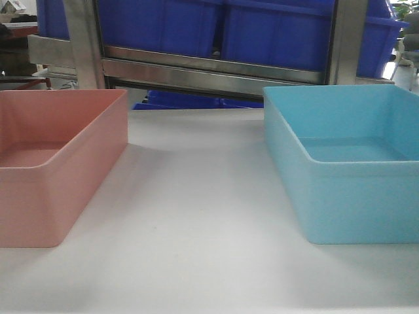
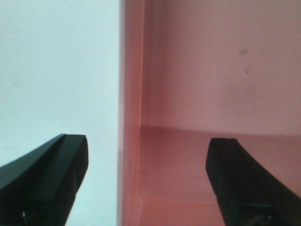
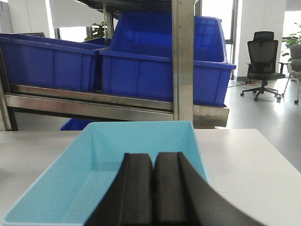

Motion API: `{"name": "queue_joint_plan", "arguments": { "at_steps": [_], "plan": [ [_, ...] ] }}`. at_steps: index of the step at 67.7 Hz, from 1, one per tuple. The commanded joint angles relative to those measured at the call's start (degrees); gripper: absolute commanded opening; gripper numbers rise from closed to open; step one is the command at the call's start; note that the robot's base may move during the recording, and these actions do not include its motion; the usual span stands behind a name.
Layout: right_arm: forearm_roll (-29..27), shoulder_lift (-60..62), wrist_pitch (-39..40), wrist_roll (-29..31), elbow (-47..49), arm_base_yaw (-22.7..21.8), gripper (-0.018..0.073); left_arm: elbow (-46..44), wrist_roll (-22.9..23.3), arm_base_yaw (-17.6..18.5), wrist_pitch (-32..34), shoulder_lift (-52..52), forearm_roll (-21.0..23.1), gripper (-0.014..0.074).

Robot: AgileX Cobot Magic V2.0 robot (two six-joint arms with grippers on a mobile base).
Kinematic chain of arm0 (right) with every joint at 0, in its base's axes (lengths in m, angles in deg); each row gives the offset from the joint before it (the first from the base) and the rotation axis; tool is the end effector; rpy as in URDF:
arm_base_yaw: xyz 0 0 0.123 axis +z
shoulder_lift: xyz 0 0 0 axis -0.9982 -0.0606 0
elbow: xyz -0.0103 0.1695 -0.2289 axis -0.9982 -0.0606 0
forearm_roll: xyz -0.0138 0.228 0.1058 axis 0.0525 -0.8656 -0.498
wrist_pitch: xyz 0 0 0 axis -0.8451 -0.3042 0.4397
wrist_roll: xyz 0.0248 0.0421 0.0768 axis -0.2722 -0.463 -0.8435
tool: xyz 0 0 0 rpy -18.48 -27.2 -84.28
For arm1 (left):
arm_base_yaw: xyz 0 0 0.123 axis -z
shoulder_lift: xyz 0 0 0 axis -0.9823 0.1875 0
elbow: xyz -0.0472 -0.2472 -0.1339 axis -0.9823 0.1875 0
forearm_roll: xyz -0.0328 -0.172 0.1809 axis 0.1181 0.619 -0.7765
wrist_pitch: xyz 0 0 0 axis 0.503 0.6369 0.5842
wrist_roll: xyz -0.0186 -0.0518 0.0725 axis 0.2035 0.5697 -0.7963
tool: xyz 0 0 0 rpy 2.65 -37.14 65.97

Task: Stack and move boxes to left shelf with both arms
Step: 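Grip the pink box wall with the left gripper and lift it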

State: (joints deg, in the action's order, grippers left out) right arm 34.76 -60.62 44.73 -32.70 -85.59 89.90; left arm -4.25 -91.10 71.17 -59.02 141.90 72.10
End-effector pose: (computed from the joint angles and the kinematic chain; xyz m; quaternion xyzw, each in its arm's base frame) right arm 0.0547 0.0043 0.2173 0.0055 0.6267 0.0615 0.7768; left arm 0.3897 0.0489 0.2809 0.0296 0.9885 -0.0078 0.1483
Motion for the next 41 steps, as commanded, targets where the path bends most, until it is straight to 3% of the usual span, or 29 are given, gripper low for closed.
{"name": "queue_joint_plan", "arguments": {
  "at_steps": [1, 16, 25, 34, 41],
  "plan": [
    [0.5, 1.1, 4.9, 0.0, 1.1, -0.2, 0.0056, -4.3, -0.3, -0.5, 0.1, 0.6, 0.2, 0.0427],
    [0.5, 1.1, 4.9, 0.0, 1.1, -0.2, 0.0056, -5.9, -0.3, -1.1, 0.7, 7.0, 0.1, 0.0383],
    [0.5, 1.1, 4.9, 0.0, 1.1, -0.2, 0.0056, -5.9, -0.3, -1.1, 0.9, 8.2, -0.4, 0.0227],
    [0.5, 1.1, 4.9, 0.0, 1.1, -0.2, 0.0056, -5.9, -0.3, -1.4, 2.1, 8.2, -1.8, -0.0014],
    [0.5, 1.1, 4.9, 0.0, 1.1, -0.2, 0.0056, -5.9, -0.3, -1.5, 2.0, 8.2, -2.0, -0.0003]
  ]
}}
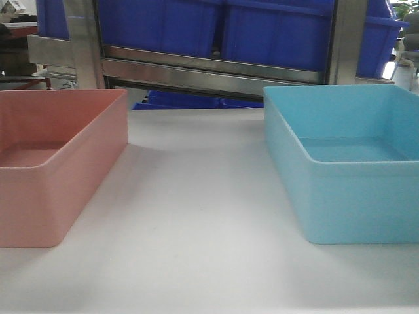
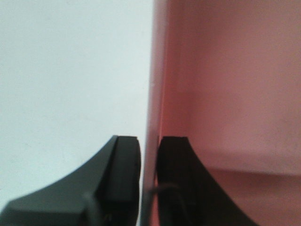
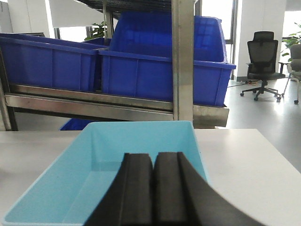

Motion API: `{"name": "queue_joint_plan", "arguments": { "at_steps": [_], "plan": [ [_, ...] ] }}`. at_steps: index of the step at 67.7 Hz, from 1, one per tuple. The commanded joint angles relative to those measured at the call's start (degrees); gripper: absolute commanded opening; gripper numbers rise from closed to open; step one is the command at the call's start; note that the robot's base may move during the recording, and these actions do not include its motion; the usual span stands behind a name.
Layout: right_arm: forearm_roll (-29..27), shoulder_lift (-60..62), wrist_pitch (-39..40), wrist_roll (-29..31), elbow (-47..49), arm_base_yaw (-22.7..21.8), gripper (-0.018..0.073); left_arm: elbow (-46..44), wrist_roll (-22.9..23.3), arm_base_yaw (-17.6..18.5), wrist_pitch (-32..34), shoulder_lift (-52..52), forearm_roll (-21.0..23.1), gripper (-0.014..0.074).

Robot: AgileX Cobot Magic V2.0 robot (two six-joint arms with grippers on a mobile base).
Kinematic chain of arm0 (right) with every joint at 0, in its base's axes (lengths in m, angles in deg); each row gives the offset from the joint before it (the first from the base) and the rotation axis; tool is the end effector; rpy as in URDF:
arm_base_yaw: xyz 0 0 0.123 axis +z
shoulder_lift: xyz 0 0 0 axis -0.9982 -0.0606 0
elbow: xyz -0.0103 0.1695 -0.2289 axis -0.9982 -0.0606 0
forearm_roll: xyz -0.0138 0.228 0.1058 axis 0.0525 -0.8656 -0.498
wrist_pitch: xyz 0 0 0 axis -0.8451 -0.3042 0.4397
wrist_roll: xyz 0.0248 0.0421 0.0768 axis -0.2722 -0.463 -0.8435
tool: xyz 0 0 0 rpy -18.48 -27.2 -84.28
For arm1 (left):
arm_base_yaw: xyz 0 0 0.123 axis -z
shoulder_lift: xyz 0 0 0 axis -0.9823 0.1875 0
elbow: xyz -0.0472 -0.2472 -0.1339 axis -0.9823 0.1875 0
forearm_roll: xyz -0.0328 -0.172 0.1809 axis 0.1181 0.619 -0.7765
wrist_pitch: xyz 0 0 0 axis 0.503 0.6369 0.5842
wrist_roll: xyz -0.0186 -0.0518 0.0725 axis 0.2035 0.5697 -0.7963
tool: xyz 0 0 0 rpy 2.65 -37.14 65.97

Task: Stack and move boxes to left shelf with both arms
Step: 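Grip the pink box wall with the left gripper and lift it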

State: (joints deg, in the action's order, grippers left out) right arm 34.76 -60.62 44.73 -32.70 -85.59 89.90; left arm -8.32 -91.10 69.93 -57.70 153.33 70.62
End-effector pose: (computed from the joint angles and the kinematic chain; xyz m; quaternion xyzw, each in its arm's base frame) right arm 0.0547 0.0043 0.2173 0.0055 0.6267 0.0615 0.7768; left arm 0.4236 0.0653 0.2184 0.0212 0.9953 -0.0035 0.0946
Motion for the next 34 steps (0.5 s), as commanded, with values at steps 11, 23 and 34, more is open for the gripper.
{"name": "queue_joint_plan", "arguments": {
  "at_steps": [11, 23, 34],
  "plan": [
    [0.5, 1.1, 4.9, 0.0, 1.1, -0.2, 0.0056, -3.7, -0.1, -0.3, -5.8, -3.7, 2.5, -0.0005],
    [0.5, 1.1, 4.9, 0.0, 1.1, -0.2, 0.0056, -6.7, 4.4, 0.3, -8.7, -6.3, 4.7, -0.0004],
    [0.5, 1.1, 4.9, 0.0, 1.1, -0.2, 0.0056, -6.7, 7.1, 1.8, -9.9, -10.4, 5.9, -0.0004]
  ]
}}
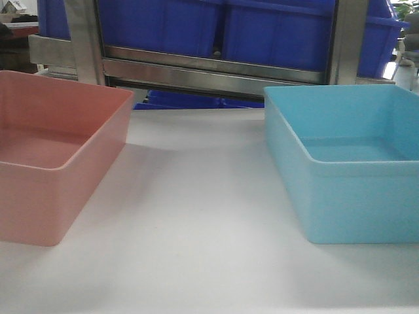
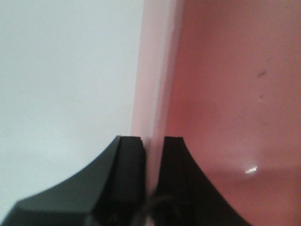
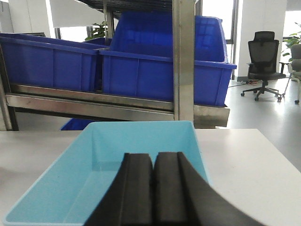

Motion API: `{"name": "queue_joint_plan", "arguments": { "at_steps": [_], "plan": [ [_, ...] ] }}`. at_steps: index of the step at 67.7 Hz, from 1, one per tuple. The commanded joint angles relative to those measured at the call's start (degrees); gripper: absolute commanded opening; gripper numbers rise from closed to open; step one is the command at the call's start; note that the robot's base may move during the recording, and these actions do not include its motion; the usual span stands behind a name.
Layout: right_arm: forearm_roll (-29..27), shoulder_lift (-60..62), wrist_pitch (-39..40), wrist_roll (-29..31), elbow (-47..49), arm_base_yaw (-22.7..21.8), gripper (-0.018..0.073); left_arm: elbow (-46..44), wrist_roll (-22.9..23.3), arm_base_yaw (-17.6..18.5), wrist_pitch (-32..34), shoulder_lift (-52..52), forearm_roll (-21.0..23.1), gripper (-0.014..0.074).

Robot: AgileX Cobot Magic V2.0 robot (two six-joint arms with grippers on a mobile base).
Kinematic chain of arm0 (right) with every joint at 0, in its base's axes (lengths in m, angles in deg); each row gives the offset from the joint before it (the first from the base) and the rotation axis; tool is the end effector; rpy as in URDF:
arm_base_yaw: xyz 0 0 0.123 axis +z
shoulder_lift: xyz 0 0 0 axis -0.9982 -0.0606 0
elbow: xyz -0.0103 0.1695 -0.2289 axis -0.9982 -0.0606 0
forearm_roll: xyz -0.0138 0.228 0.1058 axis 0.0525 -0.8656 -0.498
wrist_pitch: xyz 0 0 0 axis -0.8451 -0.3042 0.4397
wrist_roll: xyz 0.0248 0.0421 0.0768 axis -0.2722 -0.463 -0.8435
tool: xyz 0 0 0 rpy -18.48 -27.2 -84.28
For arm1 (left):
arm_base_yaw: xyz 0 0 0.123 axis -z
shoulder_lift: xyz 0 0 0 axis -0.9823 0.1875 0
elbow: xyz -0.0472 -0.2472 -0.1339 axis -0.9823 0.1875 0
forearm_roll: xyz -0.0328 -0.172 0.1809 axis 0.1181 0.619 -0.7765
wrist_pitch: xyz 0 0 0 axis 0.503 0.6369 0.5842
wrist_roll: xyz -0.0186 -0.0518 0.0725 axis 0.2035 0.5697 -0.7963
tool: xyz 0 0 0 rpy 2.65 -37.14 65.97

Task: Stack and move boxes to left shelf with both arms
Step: 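Grip the pink box wall with the left gripper and lift it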

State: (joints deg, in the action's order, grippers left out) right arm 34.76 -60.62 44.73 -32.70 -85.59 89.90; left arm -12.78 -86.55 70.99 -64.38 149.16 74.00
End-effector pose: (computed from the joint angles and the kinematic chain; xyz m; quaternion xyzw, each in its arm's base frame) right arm 0.0547 0.0043 0.2173 0.0055 0.6267 0.0615 0.7768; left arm 0.4157 0.0509 0.2684 -0.0131 0.9926 -0.0350 0.1151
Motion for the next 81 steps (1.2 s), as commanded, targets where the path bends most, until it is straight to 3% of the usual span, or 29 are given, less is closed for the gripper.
{"name": "queue_joint_plan", "arguments": {
  "at_steps": [1, 14, 21, 42, 49, 60, 81],
  "plan": [
    [0.5, 1.1, 4.9, 0.0, 1.1, -0.2, 0.0056, -2.3, 3.1, 0.9, -3.2, -6.8, 2.7, -0.0004],
    [0.5, 1.1, 4.9, 0.0, 1.1, -0.2, 0.0056, 3.9, 5.2, 2.1, -2.0, -15.1, 3.5, -0.0004],
    [0.5, 1.1, 4.9, 0.0, 1.1, -0.2, 0.0056, 10.0, 9.0, 3.4, 0.4, -20.1, 3.5, -0.0004],
    [0.5, 1.1, 4.9, 0.0, 1.1, -0.2, 0.0056, 19.5, 17.9, 15.3, 2.8, -25.8, 6.0, -0.0003],
    [0.5, 1.1, 4.9, 0.0, 1.1, -0.2, 0.0056, 22.6, 22.9, 19.9, 7.1, -25.9, 6.6, -0.0003],
    [0.5, 1.1, 4.9, 0.0, 1.1, -0.2, 0.0056, 26.7, 27.1, 26.9, 14.8, -25.9, 7.5, -0.0003],
    [0.5, 1.1, 4.9, 0.0, 1.1, -0.2, 0.0056, 30.8, 28.6, 32.3, 21.6, -23.9, 7.3, -0.0004]
  ]
}}
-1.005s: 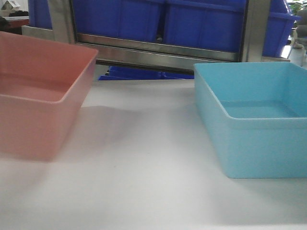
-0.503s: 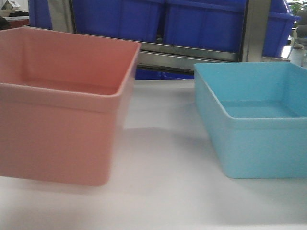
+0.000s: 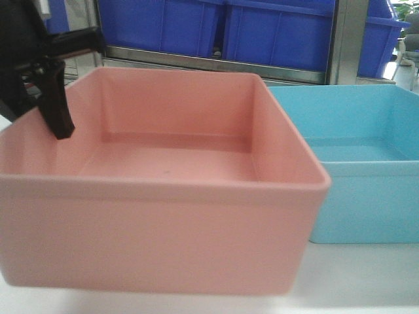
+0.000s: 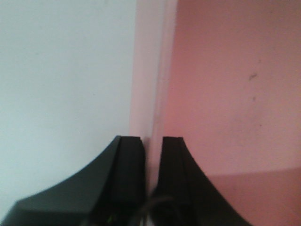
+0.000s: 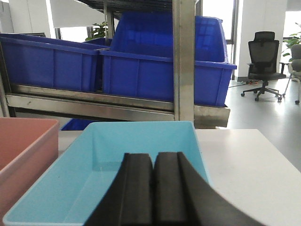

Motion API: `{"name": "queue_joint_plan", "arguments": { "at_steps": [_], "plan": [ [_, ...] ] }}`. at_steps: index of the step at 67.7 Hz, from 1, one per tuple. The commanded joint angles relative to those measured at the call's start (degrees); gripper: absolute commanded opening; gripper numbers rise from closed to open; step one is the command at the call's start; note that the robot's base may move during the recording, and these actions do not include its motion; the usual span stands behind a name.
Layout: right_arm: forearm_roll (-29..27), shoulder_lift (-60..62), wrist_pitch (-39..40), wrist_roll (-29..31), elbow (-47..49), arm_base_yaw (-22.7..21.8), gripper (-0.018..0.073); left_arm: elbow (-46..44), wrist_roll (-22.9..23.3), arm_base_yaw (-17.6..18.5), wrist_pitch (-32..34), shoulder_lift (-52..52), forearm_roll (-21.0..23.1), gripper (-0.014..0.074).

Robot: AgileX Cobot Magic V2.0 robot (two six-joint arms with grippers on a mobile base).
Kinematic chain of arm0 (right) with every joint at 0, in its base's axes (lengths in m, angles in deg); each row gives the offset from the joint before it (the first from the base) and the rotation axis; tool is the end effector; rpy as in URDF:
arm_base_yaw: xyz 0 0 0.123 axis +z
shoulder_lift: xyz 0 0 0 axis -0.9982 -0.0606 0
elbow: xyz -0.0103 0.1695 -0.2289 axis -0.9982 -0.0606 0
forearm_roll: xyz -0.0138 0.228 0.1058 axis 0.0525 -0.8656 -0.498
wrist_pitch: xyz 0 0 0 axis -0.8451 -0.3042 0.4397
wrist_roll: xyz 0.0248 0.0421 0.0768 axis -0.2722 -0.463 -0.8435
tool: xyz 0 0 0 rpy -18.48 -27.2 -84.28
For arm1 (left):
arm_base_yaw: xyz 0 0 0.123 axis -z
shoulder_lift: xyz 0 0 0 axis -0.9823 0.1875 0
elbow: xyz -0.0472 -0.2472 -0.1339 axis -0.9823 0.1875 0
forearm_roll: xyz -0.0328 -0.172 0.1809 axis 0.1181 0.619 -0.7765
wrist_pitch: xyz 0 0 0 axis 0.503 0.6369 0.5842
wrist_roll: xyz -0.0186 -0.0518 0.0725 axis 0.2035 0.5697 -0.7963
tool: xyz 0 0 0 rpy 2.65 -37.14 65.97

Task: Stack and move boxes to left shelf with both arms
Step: 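Grip the pink box wall with the left gripper and lift it, then set the pink box down in front of the robot, release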

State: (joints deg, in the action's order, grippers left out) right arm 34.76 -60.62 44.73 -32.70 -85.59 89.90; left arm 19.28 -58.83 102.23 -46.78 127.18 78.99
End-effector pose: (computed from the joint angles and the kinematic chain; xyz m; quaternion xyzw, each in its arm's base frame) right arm 0.0547 0.0043 0.2173 0.0055 0.6267 0.0615 0.7768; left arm 0.2917 -0.1390 0.2661 -0.0148 0.9811 -0.1423 0.1305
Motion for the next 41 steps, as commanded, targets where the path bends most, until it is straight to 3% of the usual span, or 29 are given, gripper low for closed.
{"name": "queue_joint_plan", "arguments": {
  "at_steps": [1, 17, 41],
  "plan": [
    [0.5, 1.1, 4.9, 0.0, 1.1, -0.2, 0.0056, -1.1, 0.9, 1.2, 4.2, -1.8, 2.3, -0.0004],
    [0.5, 1.1, 4.9, 0.0, 1.1, -0.2, 0.0056, -0.6, 0.9, 4.0, 5.2, 0.6, 2.8, -0.0004],
    [0.5, 1.1, 4.9, 0.0, 1.1, -0.2, 0.0056, -0.6, 0.9, 4.6, 3.9, 2.1, 3.5, -0.0003]
  ]
}}
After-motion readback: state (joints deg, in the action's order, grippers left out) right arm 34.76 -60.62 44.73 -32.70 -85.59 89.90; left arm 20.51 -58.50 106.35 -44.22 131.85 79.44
